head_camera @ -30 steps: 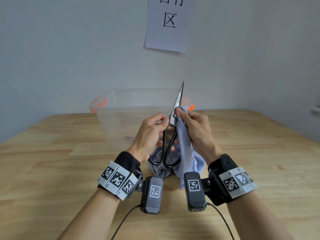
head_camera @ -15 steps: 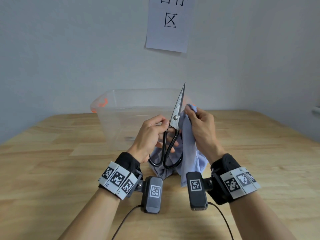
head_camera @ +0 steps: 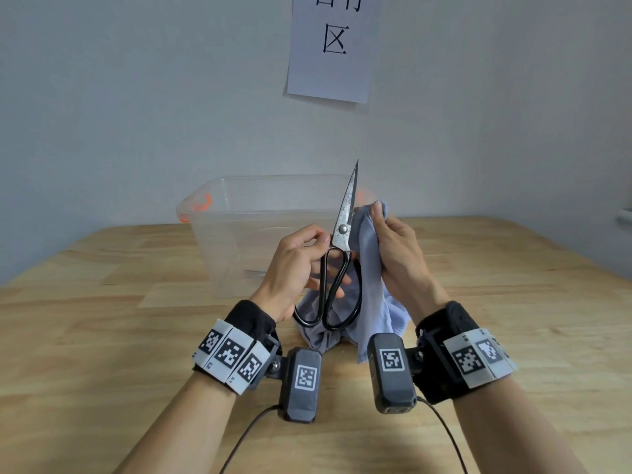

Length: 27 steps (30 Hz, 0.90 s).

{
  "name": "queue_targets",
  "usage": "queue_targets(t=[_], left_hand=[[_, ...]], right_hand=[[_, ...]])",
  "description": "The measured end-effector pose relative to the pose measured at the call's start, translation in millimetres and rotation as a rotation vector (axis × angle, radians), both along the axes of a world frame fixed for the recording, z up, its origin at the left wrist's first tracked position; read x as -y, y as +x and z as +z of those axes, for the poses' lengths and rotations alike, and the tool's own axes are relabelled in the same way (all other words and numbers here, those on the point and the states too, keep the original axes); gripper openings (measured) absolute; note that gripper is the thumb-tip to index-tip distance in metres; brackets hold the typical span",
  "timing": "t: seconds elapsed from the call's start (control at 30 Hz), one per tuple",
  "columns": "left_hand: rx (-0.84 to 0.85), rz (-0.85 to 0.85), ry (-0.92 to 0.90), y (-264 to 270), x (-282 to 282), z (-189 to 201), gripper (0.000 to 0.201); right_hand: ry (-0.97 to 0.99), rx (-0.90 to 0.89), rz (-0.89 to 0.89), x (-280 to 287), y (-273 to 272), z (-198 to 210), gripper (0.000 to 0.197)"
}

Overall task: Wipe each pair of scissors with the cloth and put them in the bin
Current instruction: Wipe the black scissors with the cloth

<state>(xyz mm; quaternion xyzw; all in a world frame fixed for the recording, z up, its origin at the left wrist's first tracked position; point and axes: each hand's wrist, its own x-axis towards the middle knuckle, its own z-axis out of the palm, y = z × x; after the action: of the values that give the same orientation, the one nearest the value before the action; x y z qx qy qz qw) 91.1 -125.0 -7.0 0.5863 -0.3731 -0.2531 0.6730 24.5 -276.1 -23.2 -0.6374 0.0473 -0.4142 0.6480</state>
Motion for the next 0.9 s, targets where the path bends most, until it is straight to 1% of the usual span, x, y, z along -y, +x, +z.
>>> queue_targets(t=[0.07, 0.17, 0.23, 0.33, 0.4, 0.5, 0.53, 0.7, 0.9], left_hand=[[0.001, -0.004, 0.003, 0.0, 0.2, 0.0, 0.019], [-0.005, 0.009, 0.009, 0.9, 0.0, 0.4, 0.020], [-0.008, 0.029, 0.009, 1.5, 0.1, 0.6, 0.023], [-0.012, 0.045, 0.009, 0.9, 0.0, 2.0, 0.025], [-0.018, 0.047, 0.011, -0.4, -0.3, 3.1, 0.025], [-0.014, 0.042, 0.016, -2.3, -0.3, 3.8, 0.024], [-0.010, 0.041, 0.019, -2.8, -0.6, 3.8, 0.025], [-0.004, 0.039, 0.017, -4.1, -0.4, 3.5, 0.032], [-0.008, 0.062, 0.005, -6.3, 0.1, 6.0, 0.035]], right_hand=[[0.019, -0.076, -0.034, 0.6, 1.0, -1.7, 0.051], [-0.034, -0.130, -0.046, -5.3, 0.7, -1.1, 0.055], [0.017, -0.159, -0.011, -11.3, -0.7, 2.0, 0.053], [0.099, -0.137, 0.084, -14.9, -2.5, 5.5, 0.049], [0.133, -0.112, 0.087, -15.3, -3.4, 6.4, 0.040], [0.188, -0.059, 0.029, -16.7, -6.0, 9.3, 0.023], [0.182, -0.055, 0.021, -17.7, -7.0, 10.8, 0.019], [0.125, -0.069, 0.054, -23.2, -10.9, 15.0, 0.013], [0.046, -0.101, -0.028, -28.6, -8.8, 14.8, 0.009]])
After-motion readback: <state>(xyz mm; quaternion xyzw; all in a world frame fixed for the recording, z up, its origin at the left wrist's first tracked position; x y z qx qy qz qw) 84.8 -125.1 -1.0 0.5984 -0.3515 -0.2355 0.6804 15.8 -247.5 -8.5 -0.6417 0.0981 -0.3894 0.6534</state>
